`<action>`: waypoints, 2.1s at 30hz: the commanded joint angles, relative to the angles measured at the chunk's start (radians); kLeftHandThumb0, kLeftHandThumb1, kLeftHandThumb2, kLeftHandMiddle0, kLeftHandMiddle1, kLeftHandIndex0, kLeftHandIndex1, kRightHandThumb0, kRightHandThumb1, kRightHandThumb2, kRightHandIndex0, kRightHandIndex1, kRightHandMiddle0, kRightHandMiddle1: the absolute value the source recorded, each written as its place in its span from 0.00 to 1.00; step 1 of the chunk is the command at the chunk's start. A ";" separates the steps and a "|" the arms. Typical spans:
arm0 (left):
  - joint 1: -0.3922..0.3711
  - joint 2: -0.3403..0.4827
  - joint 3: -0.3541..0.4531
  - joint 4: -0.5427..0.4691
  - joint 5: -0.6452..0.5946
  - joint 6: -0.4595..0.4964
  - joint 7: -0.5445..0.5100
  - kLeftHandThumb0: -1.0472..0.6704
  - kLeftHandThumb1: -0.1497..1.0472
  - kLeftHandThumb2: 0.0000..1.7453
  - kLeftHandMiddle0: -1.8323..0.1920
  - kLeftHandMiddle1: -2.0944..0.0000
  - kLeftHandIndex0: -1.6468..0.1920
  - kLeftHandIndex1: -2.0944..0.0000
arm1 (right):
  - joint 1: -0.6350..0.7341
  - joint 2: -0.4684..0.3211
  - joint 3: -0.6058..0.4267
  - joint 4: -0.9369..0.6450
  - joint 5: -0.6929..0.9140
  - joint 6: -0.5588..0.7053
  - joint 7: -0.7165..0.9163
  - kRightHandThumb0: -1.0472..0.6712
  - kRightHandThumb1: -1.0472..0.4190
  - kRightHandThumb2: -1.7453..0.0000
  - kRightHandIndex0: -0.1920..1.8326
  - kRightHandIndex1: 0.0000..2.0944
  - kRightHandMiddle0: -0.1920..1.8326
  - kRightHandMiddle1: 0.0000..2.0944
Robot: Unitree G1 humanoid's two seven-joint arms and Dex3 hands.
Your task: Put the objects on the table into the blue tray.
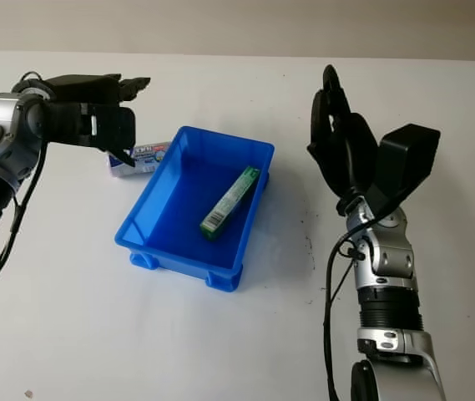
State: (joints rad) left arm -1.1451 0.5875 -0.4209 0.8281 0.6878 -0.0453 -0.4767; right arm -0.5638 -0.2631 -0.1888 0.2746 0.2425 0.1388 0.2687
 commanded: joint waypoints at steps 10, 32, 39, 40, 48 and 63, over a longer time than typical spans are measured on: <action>0.048 0.008 -0.005 -0.131 -0.030 0.039 -0.088 0.26 0.81 0.03 0.93 0.38 0.88 0.96 | 0.002 -0.002 -0.003 -0.022 0.003 0.000 -0.002 0.18 0.00 0.60 0.00 0.00 0.00 0.00; 0.207 -0.024 -0.107 -0.183 0.222 0.132 0.213 0.37 0.90 0.04 0.88 0.00 0.85 0.48 | 0.002 -0.003 -0.008 -0.010 0.008 -0.007 0.011 0.18 0.00 0.60 0.00 0.00 0.00 0.00; 0.197 -0.044 -0.198 -0.071 0.340 0.123 0.361 0.37 1.00 0.16 0.72 0.00 0.82 0.42 | 0.001 -0.001 -0.009 -0.009 0.009 -0.010 0.014 0.18 0.00 0.60 0.00 0.00 0.00 0.00; 0.193 -0.053 -0.206 -0.049 0.348 0.125 0.368 0.37 1.00 0.18 0.70 0.00 0.83 0.36 | 0.001 0.000 -0.010 -0.009 0.010 -0.008 0.013 0.18 0.00 0.60 0.00 0.00 0.00 0.00; 0.173 -0.069 -0.184 0.020 0.316 0.103 0.394 0.38 1.00 0.19 0.67 0.00 0.87 0.25 | 0.008 -0.008 -0.014 -0.029 0.010 0.011 0.005 0.18 0.00 0.61 0.00 0.00 0.00 0.00; 0.132 -0.019 -0.130 0.027 0.245 0.059 0.443 0.42 1.00 0.17 0.75 0.00 0.91 0.14 | -0.008 -0.003 -0.017 -0.001 0.015 0.003 0.020 0.18 0.00 0.62 0.00 0.00 0.00 0.00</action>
State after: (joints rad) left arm -0.9841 0.5587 -0.5640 0.8448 0.9383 0.0162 -0.0440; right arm -0.5617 -0.2627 -0.2020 0.2735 0.2525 0.1449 0.2871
